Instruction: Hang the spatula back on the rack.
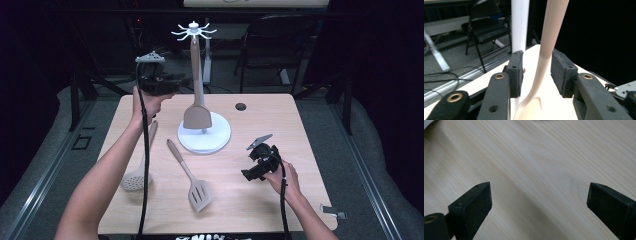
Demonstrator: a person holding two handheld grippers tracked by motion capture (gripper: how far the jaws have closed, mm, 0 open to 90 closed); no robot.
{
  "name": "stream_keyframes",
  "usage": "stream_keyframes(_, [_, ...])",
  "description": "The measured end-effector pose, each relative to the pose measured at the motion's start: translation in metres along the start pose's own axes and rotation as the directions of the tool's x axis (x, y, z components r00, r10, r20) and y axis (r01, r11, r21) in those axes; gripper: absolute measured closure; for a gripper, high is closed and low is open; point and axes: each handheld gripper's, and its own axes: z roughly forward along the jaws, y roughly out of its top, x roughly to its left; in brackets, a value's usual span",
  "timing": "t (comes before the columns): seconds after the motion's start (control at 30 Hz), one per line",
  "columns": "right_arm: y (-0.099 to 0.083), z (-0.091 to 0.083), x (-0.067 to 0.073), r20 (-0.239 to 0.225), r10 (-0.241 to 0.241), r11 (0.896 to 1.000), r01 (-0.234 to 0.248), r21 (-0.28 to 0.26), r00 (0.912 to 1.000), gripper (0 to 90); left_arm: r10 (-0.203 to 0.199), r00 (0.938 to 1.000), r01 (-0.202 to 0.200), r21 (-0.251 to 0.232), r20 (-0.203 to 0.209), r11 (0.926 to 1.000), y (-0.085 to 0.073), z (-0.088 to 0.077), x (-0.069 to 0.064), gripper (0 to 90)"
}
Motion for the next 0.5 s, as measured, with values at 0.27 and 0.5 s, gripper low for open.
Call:
stream_keyframes(0.27, [0.001,0.001,0.000,0.002,0.001,1.000,-0.001,-0.002,1.0000,6.0,0.035,0.9966,-0.036,-0.014,-0.075,0.9993,0.014,-0.020,-0.003,84.1])
stream_keyframes(0.5, [0.001,0.001,-0.002,0.012,0.006,1.000,-0.006,0.002,0.9999,6.0,0.070,0.9917,-0.074,-0.033,-0.108,0.9967,0.031,-0.028,-0.009,89.0])
